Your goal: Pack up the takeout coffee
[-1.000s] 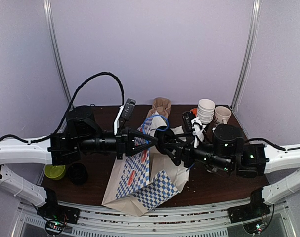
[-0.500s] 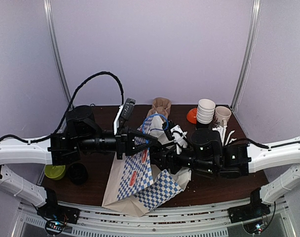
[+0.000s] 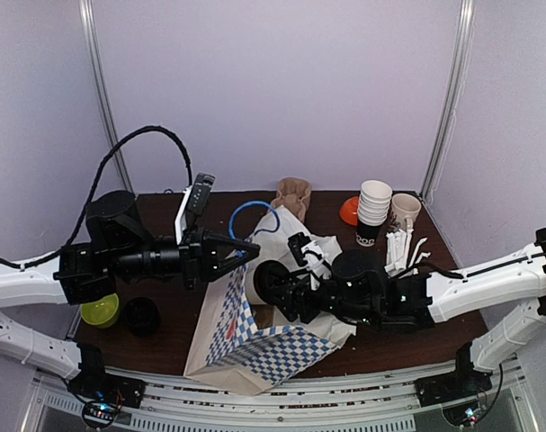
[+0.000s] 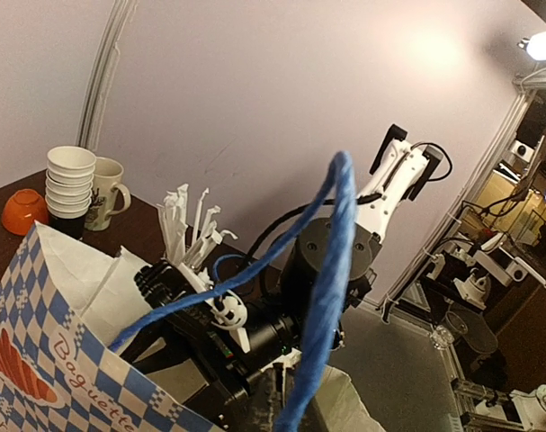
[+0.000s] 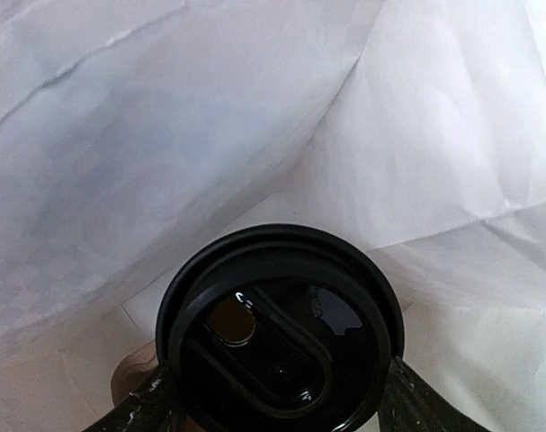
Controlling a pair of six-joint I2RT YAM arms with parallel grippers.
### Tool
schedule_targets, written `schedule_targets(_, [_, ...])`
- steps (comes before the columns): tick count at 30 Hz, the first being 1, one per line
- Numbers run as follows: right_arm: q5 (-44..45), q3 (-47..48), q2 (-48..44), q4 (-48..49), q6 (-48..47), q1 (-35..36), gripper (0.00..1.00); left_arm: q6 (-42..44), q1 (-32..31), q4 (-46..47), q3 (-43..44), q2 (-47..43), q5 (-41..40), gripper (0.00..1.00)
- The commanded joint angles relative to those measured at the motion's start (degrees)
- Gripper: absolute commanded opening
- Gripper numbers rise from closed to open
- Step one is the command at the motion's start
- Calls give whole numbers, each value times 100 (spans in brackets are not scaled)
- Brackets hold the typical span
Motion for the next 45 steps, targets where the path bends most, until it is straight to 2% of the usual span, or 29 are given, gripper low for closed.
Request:
schedule_targets(1, [67,-337,-208,250,-35,61,49,745,45,-874,679,128,-116,0])
schedule_targets(7, [617,-619,-444,439,25,214,48,1870,220,-2270,2156,1104,511,0])
schedule_targets(13, [1559,-924,-955,502,78,373,48,2602,229,-3084,3396,1988,789,0])
schedule_targets(17, [1874,-944,-1047,357,28,387,48,2383,229,-2989,2962,1882,389,0])
schedule_targets(22, [1678,-912,-848,324,38,392,48,1620,229,-2691,2064,1328,-205,1])
schedule_targets(26, [1429,-805,-712,315,25,385,48,1394,229,-3092,1971,1093,-543,13])
schedule_targets(32, [1175,-522,-433,237,16,386,48,1411,225,-3847,2469,1274,-887,34])
schedule_targets(35, [1093,-414,-336,171,21,389,48,1476,222,-4183,2807,1444,-1102,51])
schedule_targets(38, [1094,-329,-298,87,-7,394,48,1520,228,-4406,3154,1567,-1387,63])
schedule_targets(45, [1112,-153,-254,-85,-84,391,47,1594,227,-5505,4370,2131,-2146,80])
